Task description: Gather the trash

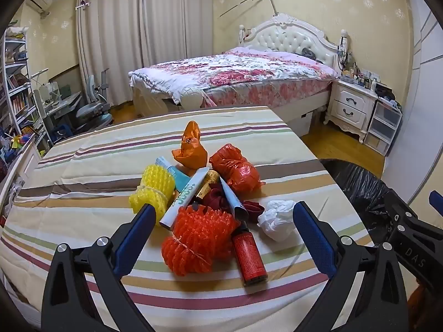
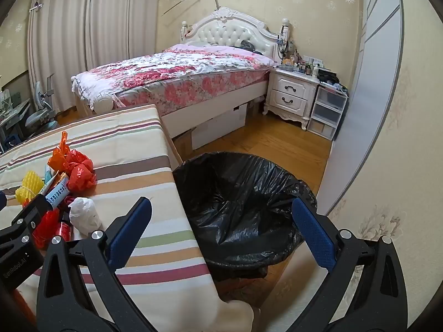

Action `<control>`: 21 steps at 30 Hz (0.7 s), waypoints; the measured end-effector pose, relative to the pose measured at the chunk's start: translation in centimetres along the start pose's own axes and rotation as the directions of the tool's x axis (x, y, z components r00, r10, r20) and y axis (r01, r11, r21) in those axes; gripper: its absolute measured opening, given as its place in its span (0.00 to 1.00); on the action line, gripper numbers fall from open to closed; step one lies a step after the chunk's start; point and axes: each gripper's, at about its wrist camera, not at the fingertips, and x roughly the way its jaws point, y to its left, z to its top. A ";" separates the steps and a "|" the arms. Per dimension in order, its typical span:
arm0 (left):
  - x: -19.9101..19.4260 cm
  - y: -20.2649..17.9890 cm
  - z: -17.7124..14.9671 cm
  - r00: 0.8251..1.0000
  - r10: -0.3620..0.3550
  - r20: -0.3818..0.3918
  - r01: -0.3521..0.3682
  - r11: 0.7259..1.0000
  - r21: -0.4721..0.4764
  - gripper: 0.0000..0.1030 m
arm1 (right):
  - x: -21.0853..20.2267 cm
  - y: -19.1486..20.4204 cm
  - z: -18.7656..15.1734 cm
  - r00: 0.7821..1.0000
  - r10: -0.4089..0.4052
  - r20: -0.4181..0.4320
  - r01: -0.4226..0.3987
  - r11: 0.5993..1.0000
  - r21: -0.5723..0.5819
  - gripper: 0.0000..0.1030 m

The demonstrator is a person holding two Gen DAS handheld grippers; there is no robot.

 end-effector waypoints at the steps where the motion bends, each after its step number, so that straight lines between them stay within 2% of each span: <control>1: 0.0 0.0 0.0 1.000 0.000 0.000 0.000 1.000 0.000 0.94 | 0.0 0.0 0.0 1.000 0.001 -0.001 -0.001 1.000 0.000 0.96; 21: 0.0 0.1 0.0 1.000 -0.001 -0.001 0.001 1.000 0.001 0.94 | 0.0 0.0 -0.1 1.000 0.001 -0.002 -0.001 1.000 0.000 0.96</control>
